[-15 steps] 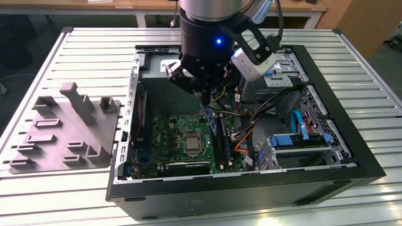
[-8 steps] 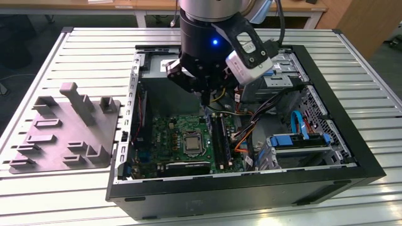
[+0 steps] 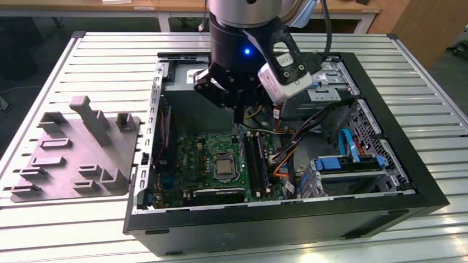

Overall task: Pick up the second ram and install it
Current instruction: 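Insert the second ram into the second slot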

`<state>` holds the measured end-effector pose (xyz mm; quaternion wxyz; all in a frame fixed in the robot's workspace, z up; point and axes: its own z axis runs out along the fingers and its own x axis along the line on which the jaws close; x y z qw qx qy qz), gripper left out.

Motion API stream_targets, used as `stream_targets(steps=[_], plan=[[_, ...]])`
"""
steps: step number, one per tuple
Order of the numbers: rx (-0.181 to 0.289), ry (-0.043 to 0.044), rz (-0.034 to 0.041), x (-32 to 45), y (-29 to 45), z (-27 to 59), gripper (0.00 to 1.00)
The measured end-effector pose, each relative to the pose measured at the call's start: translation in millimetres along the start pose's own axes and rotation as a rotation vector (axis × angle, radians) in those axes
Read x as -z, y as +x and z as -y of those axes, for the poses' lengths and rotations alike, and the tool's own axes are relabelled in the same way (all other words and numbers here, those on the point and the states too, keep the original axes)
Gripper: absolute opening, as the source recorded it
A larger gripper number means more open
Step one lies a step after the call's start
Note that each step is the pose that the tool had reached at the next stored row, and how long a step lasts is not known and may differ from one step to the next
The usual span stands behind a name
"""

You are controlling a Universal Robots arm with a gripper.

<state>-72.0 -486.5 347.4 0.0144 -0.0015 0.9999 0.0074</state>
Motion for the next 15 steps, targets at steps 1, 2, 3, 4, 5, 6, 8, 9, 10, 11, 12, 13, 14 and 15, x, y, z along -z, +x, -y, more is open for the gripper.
stream_targets(steps=[1, 2, 3, 4, 5, 6, 8, 9, 10, 11, 12, 13, 14, 15], plan=[[0.0, -0.0027, 0.0002, -1.2, 0.0, 0.5, 0.11], [0.0, -0.0056, 0.0006, -2.5, 0.1, 1.0, 0.11], [0.0, -0.0081, 0.0005, -3.5, 0.1, 1.7, 0.11], [0.0, -0.0106, 0.0006, -4.7, 0.1, 2.4, 0.11], [-0.002, -0.0116, 0.0008, -5.9, 0.2, 3.1, 0.11], [-0.007, -0.0116, 0.0008, -6.9, 0.2, 3.8, 0.11], [-0.015, -0.0111, 0.0009, -8.9, 0.2, 5.3, 0.11], [-0.018, -0.0111, 0.001, -9.6, 0.0, 5.8, 0.11], [-0.02, -0.0111, 0.001, -10.4, -0.3, 6.5, 0.11], [-0.022, -0.0111, 0.0011, -11.0, -0.8, 7.0, 0.11], [-0.023, -0.011, 0.0011, -11.8, -1.4, 7.6, 0.11], [-0.023, -0.011, 0.0011, -12.6, -2.2, 8.0, 0.11], [-0.023, -0.011, 0.0011, -13.6, -3.1, 8.4, 0.11], [-0.023, -0.011, 0.0011, -14.5, -3.8, 8.7, 0.11]])
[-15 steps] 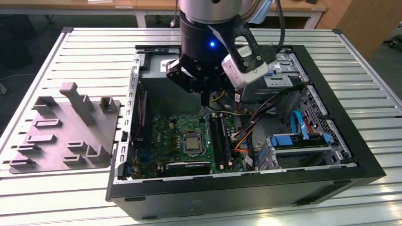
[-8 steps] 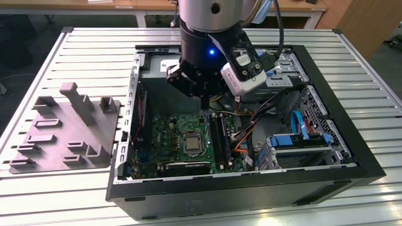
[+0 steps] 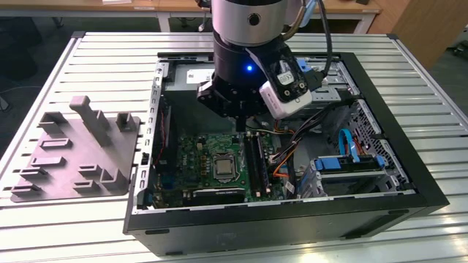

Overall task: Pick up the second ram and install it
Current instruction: 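Insert the second ram into the second slot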

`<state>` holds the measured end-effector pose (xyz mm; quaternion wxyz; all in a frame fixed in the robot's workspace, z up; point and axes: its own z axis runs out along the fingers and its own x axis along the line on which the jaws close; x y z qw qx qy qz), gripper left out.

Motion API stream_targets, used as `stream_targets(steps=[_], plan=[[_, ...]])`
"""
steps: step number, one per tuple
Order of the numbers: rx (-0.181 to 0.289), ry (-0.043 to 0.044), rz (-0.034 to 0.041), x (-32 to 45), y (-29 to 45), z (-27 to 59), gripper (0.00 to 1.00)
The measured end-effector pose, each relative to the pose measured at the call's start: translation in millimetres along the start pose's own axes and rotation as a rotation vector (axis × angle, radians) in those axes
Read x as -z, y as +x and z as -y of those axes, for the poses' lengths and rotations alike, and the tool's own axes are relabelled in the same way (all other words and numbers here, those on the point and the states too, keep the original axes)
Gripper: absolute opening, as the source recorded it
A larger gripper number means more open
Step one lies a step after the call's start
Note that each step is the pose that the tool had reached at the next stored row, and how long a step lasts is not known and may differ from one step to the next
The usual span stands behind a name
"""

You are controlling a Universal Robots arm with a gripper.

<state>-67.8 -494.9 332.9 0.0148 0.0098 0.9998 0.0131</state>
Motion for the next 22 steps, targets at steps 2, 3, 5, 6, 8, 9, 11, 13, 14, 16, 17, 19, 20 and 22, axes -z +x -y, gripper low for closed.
stream_targets(steps=[2, 3, 5, 6, 8, 9, 11, 13, 14, 16, 17, 19, 20, 22], plan=[[0.0, 0.0, 0.0, -1.9, -1.2, 0.3, 0.11], [0.001, -0.0001, 0.0, -3.0, -1.7, 0.4, 0.11], [0.004, -0.0006, -0.0001, -5.4, -3.1, 0.5, 0.11], [0.006, -0.0007, -0.0002, -6.8, -3.7, 0.6, 0.11], [0.011, -0.0008, -0.0003, -9.3, -4.5, 0.8, 0.11], [0.012, -0.0009, -0.0003, -10.7, -4.9, 1.0, 0.11], [0.015, -0.0011, -0.0004, -13.9, -6.0, 1.6, 0.11], [0.016, -0.001, -0.0005, -17.6, -7.7, 2.0, 0.11], [0.016, -0.0011, -0.0005, -19.4, -8.7, 2.1, 0.11], [0.016, -0.001, -0.0007, -22.7, -10.6, 2.2, 0.11], [0.017, -0.0011, -0.0008, -24.3, -11.5, 2.3, 0.11], [0.017, -0.0011, -0.0009, -28.1, -13.1, 2.4, 0.11], [0.017, -0.0011, -0.0009, -29.9, -13.5, 2.4, 0.11], [0.017, -0.0012, -0.0008, -33.5, -13.9, 2.5, 0.11]])
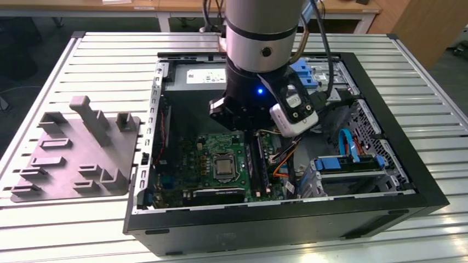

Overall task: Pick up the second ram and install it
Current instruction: 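Insert the second ram into the second slot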

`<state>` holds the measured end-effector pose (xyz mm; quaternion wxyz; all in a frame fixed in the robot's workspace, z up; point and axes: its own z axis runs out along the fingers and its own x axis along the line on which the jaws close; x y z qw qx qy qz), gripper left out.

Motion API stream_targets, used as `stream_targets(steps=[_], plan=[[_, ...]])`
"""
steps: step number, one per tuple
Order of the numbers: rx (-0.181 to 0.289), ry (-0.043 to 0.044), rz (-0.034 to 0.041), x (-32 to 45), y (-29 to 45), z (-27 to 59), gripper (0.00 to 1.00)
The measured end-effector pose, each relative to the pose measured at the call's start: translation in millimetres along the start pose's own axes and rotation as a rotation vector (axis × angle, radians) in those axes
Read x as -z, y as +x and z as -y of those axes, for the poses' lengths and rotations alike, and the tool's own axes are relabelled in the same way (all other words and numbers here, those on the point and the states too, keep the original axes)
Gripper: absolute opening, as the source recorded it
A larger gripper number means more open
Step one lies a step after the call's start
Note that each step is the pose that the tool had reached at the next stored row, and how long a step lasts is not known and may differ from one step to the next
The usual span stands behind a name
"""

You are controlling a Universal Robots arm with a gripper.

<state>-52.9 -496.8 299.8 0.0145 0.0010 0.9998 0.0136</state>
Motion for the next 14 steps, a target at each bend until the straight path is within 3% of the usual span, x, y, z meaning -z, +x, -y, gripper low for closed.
stream_targets(steps=[14], plan=[[0.0, 0.0, 0.0, -22.6, 0.3, 0.6, 0.11]])
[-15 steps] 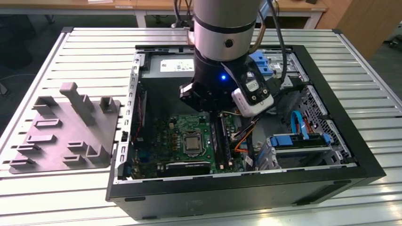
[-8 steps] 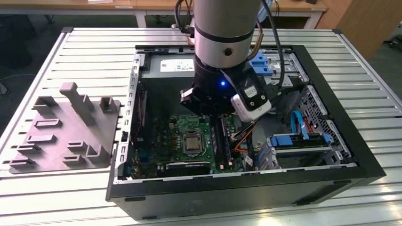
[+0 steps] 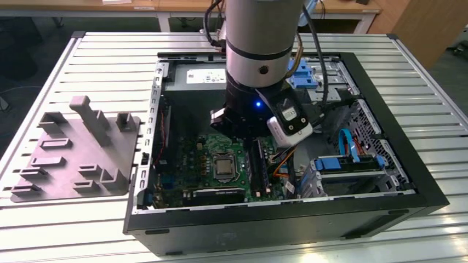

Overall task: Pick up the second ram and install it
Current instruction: 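Insert the second ram into the second slot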

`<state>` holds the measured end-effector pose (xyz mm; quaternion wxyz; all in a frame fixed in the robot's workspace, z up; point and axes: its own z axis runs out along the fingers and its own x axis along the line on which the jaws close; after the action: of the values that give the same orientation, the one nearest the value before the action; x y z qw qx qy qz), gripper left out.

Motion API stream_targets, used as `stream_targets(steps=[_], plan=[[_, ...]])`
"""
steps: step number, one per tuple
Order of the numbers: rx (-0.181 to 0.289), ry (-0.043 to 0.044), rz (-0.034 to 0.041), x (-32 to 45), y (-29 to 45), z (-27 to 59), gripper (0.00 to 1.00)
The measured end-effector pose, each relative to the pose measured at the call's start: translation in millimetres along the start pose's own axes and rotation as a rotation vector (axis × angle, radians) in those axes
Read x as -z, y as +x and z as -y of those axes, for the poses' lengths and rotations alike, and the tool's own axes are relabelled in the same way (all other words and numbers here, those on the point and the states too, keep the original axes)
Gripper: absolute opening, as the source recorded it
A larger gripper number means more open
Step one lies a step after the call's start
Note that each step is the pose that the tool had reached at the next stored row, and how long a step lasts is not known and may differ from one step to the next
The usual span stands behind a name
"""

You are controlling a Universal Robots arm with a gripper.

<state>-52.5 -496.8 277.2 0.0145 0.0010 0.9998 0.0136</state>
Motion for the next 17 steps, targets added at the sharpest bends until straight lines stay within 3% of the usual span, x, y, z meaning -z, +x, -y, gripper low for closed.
stream_targets(steps=[5, 10, 17], plan=[[0.0, 0.0001, 0.0, -8.6, 0.3, 0.3, 0.11], [0.0, 0.0001, -0.0001, -11.0, -0.1, 0.3, 0.11], [0.0, 0.0001, -0.0002, -15.9, -8.3, 0.4, 0.11]])
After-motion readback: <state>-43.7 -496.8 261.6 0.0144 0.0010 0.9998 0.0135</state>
